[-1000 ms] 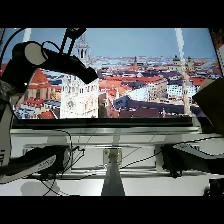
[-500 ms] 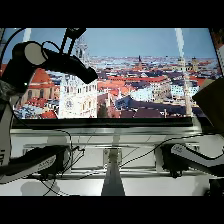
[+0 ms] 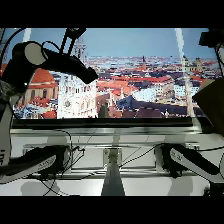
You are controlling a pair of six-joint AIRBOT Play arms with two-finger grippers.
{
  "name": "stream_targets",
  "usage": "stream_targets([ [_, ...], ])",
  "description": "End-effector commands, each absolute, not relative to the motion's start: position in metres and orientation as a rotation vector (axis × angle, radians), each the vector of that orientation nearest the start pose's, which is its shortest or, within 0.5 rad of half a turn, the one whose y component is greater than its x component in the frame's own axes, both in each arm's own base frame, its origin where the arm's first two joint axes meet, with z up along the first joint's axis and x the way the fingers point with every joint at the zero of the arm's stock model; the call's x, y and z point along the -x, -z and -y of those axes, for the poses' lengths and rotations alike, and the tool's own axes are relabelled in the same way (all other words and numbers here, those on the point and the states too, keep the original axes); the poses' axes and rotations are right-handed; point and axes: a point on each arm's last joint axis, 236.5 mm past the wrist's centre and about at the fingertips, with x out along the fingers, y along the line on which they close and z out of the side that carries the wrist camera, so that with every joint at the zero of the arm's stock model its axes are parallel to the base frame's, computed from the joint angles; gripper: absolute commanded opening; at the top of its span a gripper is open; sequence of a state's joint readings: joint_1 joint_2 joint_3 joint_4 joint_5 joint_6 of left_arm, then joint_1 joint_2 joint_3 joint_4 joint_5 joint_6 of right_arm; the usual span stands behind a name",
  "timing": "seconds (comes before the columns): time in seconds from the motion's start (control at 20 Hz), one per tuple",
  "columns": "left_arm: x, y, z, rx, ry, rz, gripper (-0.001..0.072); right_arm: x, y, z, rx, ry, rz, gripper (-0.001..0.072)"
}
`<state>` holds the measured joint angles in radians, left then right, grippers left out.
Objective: Fold the clothes and pants, and hang the long-sleeved shirts on hangers.
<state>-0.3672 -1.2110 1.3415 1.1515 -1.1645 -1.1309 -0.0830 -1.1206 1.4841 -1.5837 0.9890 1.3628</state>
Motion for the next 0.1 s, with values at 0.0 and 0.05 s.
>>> stream_targets([
  [0.0,-0.3541,-0.1237,0.2310,-0.223,0.817,-0.924,0.0703,-0.4424,-0.2539,0.0031,0.224,-0.054,-0.564,0.0013],
  [0.05,-0.3541,-0.1237,0.2310,-0.223,0.817,-0.924,0.0703,-0.4427,-0.2532,0.0000,0.213,-0.064,-0.564,0.0013],
])
